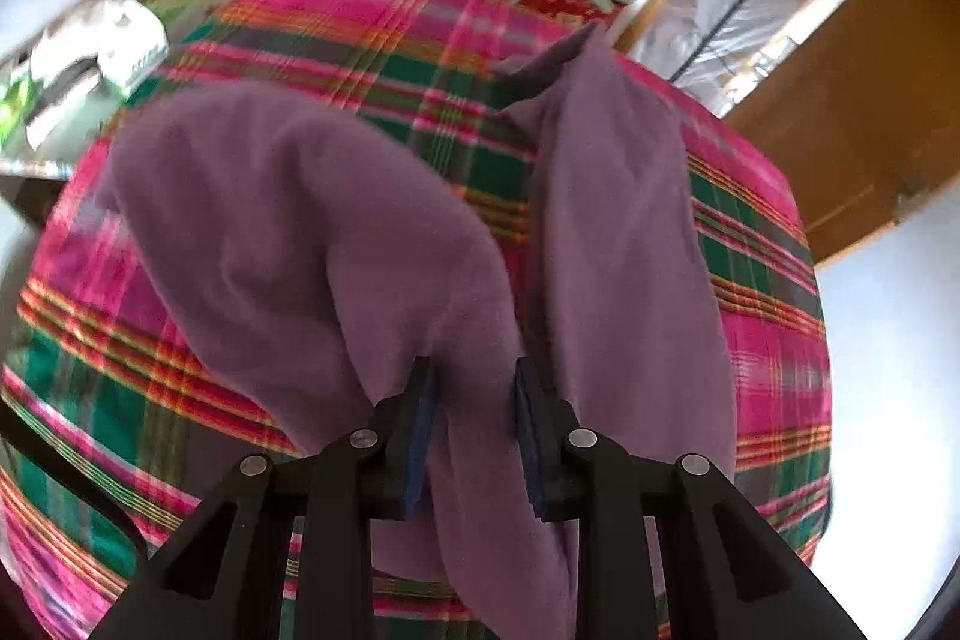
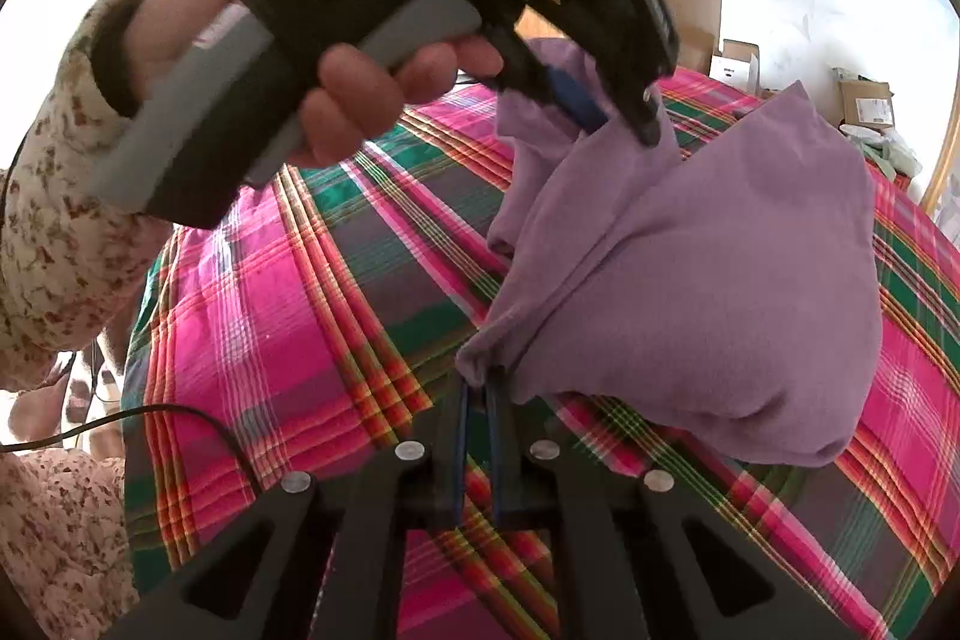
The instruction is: Fold clothes
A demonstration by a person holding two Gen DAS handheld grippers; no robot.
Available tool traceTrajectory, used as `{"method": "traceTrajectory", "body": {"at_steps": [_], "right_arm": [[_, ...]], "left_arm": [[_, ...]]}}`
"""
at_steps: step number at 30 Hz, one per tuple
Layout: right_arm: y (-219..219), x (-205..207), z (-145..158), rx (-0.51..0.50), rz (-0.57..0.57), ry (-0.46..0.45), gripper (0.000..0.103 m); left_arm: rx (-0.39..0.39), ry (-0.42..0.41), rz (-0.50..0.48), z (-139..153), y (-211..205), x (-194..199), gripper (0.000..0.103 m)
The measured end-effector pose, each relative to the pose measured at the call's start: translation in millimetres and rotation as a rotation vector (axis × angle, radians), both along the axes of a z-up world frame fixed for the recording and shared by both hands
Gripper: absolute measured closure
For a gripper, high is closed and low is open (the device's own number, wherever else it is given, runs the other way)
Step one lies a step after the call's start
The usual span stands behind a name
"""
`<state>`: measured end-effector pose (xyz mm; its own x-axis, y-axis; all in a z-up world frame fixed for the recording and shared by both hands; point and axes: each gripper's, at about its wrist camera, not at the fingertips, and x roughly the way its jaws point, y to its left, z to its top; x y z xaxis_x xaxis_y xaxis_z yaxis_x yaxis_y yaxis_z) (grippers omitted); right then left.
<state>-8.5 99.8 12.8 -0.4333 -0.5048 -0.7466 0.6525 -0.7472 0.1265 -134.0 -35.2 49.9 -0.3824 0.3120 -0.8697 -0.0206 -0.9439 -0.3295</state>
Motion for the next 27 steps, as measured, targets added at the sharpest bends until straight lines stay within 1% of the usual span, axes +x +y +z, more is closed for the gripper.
{"method": "traceTrajectory", "body": {"at_steps": [2,4,7,8,9,11,13,15,18,19,21,23,25,27], "right_arm": [[2,-2,2,-0.002,0.0,-0.006,0.097],[8,-4,10,-0.035,-0.001,-0.018,0.097],[27,-19,28,-0.153,-0.016,-0.025,0.095],[34,-23,32,-0.184,-0.032,-0.032,0.091],[41,-32,35,-0.197,-0.071,-0.029,0.089],[55,-51,42,-0.209,-0.164,-0.018,0.087],[59,-71,42,-0.193,-0.229,-0.015,0.086],[62,-90,41,-0.173,-0.29,-0.014,0.081],[47,-112,35,-0.084,-0.323,0.015,0.08],[42,-118,32,-0.072,-0.329,0.008,0.079],[35,-135,25,-0.054,-0.351,-0.033,0.074],[29,-149,20,-0.053,-0.381,-0.063,0.071],[26,-164,16,-0.054,-0.415,-0.08,0.07],[22,-176,13,-0.034,-0.461,-0.102,0.07]], "left_arm": [[0.035,-0.007,0.024,-3,-7,0,0.083],[0.063,0.0,0.046,-3,-17,3,0.091],[0.099,0.019,0.078,-3,-33,9,0.093],[0.114,0.022,0.089,-3,-39,12,0.093],[0.13,0.026,0.101,-2,-45,15,0.093],[0.152,0.035,0.124,-4,-55,22,0.093],[0.16,0.047,0.133,-6,-60,29,0.093],[0.169,0.055,0.133,-8,-63,35,0.093],[0.176,0.061,0.148,-10,-70,41,0.093],[0.182,0.062,0.152,-11,-71,42,0.093],[0.192,0.064,0.161,-13,-74,42,0.093],[0.194,0.058,0.167,-18,-76,43,0.093],[0.191,0.054,0.167,-21,-77,42,0.093],[0.198,0.052,0.172,-23,-78,41,0.093]]}}
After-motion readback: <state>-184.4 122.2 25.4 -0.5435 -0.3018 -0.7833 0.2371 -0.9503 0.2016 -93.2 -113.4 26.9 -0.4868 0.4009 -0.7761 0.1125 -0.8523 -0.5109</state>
